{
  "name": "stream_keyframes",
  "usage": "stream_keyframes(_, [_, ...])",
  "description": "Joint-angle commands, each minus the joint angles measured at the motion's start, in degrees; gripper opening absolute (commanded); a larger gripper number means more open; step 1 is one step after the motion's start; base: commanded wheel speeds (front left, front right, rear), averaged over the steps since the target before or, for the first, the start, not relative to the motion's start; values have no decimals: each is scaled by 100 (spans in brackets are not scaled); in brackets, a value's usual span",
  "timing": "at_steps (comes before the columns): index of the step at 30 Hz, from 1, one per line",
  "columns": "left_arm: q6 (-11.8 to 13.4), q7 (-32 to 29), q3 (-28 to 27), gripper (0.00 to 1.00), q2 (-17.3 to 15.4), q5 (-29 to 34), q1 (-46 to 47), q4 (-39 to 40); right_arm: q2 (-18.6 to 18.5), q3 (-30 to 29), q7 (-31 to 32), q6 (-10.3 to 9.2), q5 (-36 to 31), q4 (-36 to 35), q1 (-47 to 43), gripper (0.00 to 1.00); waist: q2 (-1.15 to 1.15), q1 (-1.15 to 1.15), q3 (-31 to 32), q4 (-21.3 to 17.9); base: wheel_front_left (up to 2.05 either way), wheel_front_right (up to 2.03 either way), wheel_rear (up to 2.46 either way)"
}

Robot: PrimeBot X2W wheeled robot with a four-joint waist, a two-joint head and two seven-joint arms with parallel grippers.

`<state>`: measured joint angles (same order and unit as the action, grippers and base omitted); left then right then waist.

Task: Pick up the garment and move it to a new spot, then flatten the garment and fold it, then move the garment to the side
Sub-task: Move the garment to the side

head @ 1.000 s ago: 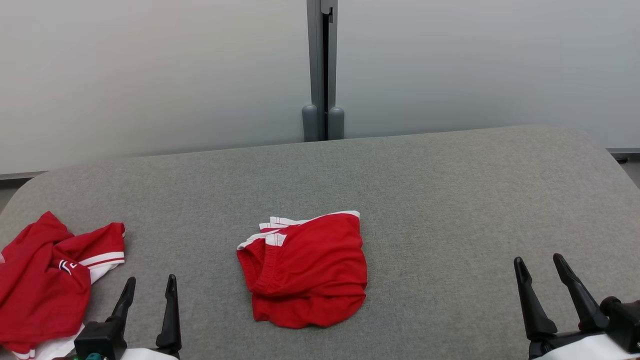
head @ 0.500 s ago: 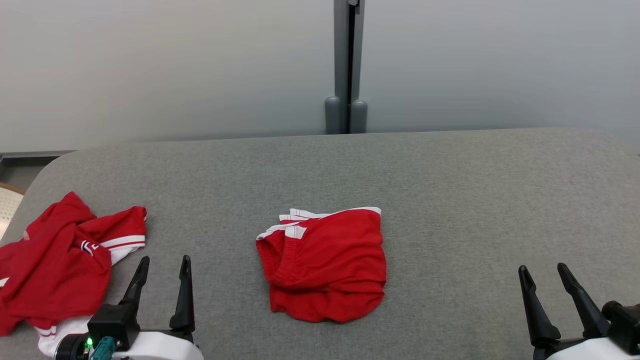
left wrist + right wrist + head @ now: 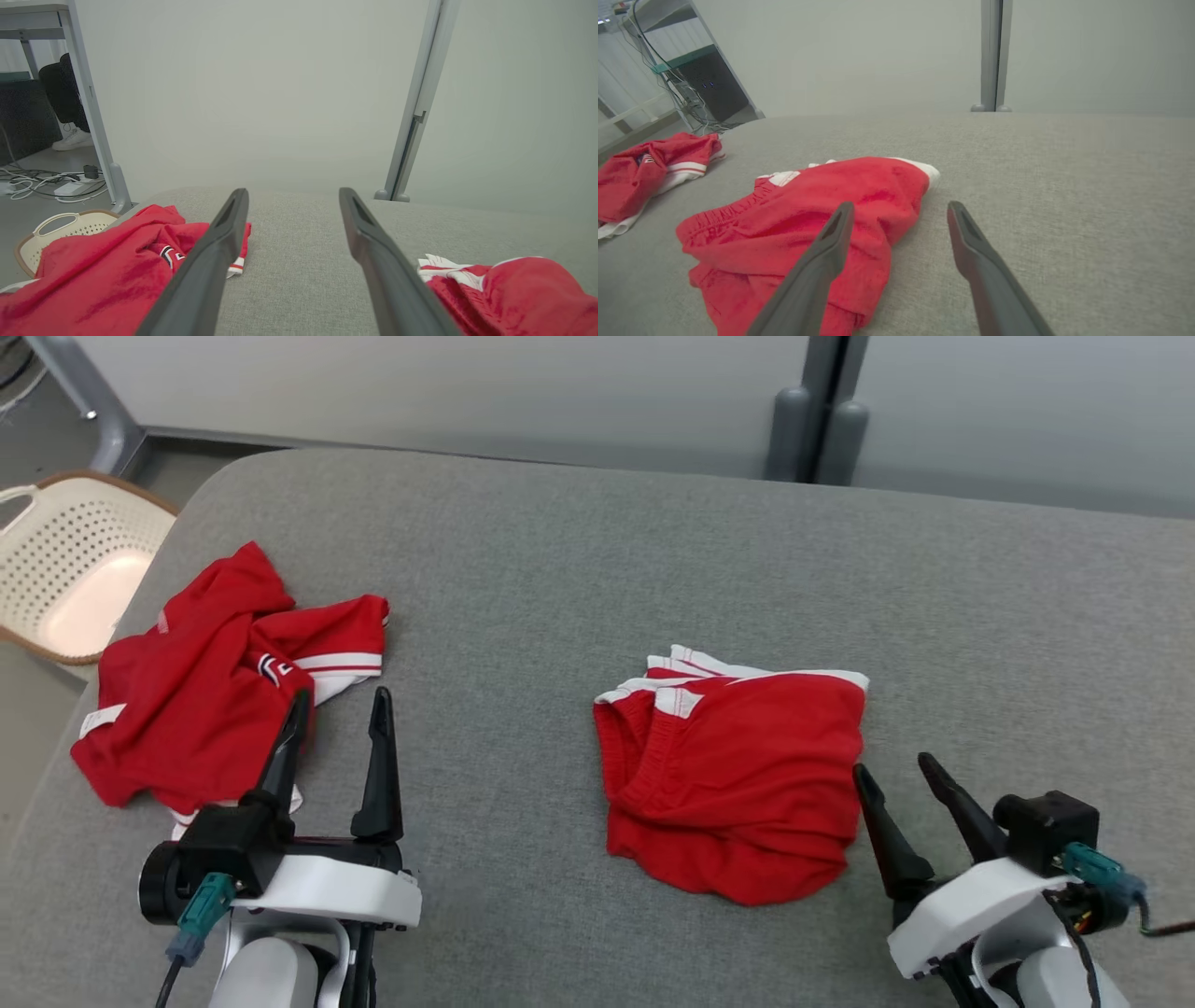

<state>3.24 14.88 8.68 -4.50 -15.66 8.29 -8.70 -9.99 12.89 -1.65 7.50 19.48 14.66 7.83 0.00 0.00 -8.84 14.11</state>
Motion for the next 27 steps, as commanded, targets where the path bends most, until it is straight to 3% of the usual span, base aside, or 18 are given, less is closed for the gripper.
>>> stream_keyframes(1, [-3,26,-14,100,-16,13,81,14,9,16,7,-2,21,123,88,100,0,0,-272,285,0,0,0])
stream_keyframes(5, [-6,37,-28,100,42,93,125,126,151,178,255,-1,122,773,383,100,0,0,-355,416,0,0,0])
stream_keyframes(6, [-10,37,-40,100,50,105,118,144,189,201,332,-1,147,881,427,84,0,0,-362,427,0,0,0])
stream_keyframes(7, [-20,35,-51,100,61,118,112,168,202,223,381,-2,153,977,466,48,0,0,-368,435,0,0,0])
stream_keyframes(8, [-29,34,-62,100,70,132,106,188,219,229,446,-2,195,1036,485,33,0,0,-377,440,0,0,0])
stream_keyframes(9, [-36,34,-75,100,74,148,98,204,227,239,502,-1,222,1090,491,0,0,0,-385,440,0,0,0])
stream_keyframes(15, [-30,35,-126,100,86,327,14,288,101,255,478,-8,259,1017,459,0,0,0,-361,316,0,0,0])
stream_keyframes(19, [-35,35,-132,100,76,446,-57,303,-39,308,457,-7,197,814,278,0,0,0,-324,19,0,0,0])
stream_keyframes(27, [-164,36,-83,100,-3,481,-33,335,-490,542,393,-6,123,492,9,0,0,0,-360,-1164,0,0,0])
